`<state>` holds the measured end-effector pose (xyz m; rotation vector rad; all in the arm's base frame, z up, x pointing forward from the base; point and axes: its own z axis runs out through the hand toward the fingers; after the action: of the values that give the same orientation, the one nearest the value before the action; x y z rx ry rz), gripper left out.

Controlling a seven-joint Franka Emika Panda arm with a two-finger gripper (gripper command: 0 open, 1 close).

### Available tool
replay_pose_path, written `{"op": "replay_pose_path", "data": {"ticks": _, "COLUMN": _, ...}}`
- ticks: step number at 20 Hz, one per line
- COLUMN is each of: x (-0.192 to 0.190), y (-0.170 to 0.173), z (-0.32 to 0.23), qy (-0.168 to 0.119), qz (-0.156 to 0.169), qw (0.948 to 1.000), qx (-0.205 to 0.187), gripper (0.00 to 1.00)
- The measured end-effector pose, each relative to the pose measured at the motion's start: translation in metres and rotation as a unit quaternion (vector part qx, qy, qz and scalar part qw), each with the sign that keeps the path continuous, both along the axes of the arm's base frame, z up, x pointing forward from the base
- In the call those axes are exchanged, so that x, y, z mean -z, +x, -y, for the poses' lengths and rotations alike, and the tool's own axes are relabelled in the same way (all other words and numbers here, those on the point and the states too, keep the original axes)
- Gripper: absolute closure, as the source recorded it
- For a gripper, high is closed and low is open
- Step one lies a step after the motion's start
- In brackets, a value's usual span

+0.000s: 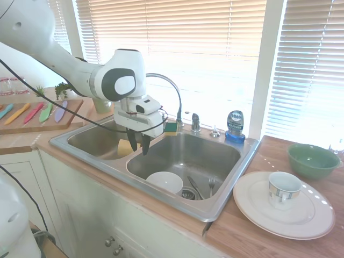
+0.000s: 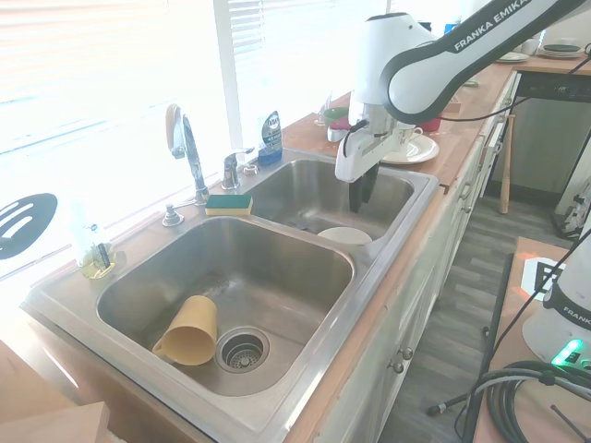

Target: Turn on the faucet

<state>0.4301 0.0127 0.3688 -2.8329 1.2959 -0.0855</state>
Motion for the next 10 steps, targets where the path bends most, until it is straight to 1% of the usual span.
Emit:
{"op": "replay_pose_path", "data": {"ticks": 5, "x": -0.002, "y": 0.017, "z": -0.001, "qy": 0.001, "qz": 0.005, "qw": 1.0000, "qx": 0.005, "gripper": 1.00}}
{"op": "replay_pose_path", "data": {"ticks": 7, "x": -0.004, "y": 0.030, "z": 0.000, "qy": 0.001, "qz": 0.009, "qw": 0.9999, "qx": 0.008, "gripper": 1.00}}
{"op": "replay_pose_path", "data": {"ticks": 10, "x": -0.007, "y": 0.058, "z": -0.001, "qy": 0.000, "qz": 0.015, "qw": 0.9998, "qx": 0.016, "gripper": 1.00}}
